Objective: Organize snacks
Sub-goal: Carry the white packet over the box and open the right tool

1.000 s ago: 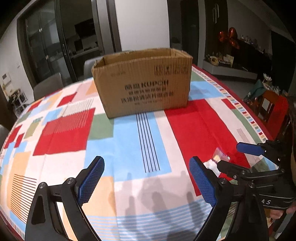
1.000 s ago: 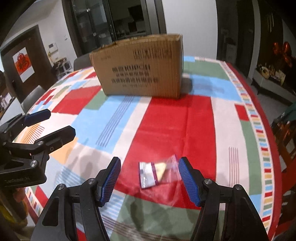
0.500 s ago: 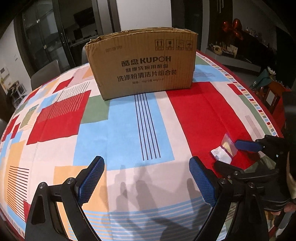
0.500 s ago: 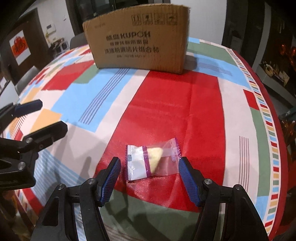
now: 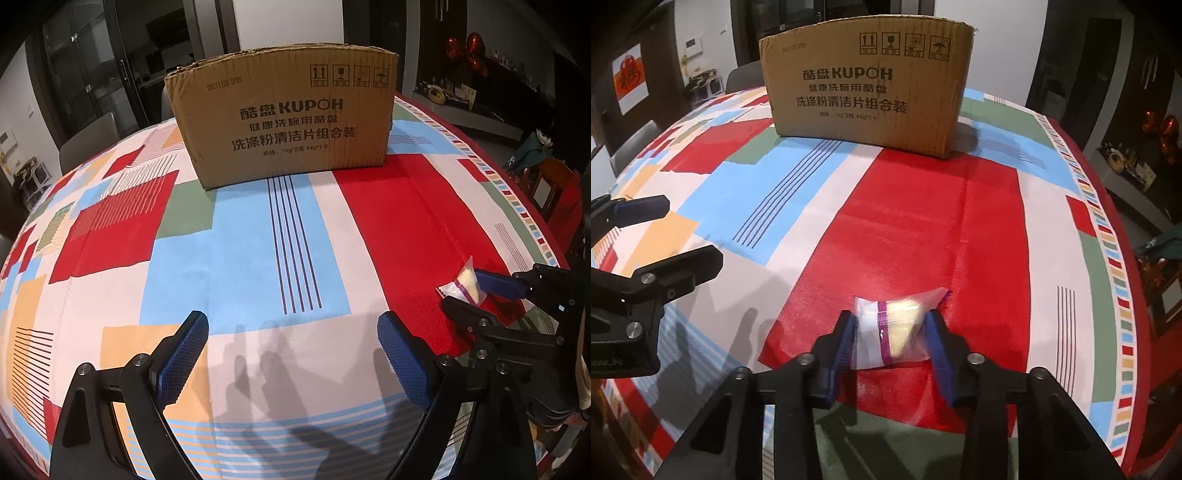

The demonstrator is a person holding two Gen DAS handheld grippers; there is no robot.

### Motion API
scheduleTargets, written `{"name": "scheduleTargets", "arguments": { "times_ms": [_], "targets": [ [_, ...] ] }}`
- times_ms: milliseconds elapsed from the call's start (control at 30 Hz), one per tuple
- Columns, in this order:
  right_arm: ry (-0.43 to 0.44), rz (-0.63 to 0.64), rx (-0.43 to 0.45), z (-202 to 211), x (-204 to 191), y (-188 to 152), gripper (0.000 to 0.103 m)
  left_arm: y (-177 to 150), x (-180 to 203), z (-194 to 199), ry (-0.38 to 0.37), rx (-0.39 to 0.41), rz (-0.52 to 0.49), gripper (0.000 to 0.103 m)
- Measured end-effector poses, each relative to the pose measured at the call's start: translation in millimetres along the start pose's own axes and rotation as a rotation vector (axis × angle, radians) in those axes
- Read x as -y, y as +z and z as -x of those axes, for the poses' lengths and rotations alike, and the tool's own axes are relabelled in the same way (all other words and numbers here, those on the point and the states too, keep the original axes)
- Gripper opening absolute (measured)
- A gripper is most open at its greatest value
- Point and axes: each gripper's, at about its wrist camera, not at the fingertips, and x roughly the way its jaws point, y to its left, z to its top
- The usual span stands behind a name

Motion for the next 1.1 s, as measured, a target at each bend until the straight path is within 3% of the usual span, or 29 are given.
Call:
{"name": "scheduleTargets", "arguments": {
  "times_ms": [467, 1100],
  "targets": [
    [0.038, -0.081, 0.072, 26.9, 2.1, 3.8, 0.036, 4.7, -3.8, 20.6, -0.007, 0.048, 0.004, 0.094],
    [0.063, -0.131, 0.245, 68.5, -7.9, 59.8, 0.036, 57.0, -37.8, 54.8, 0.021, 0.203, 0.03, 0.094]
  ]
}}
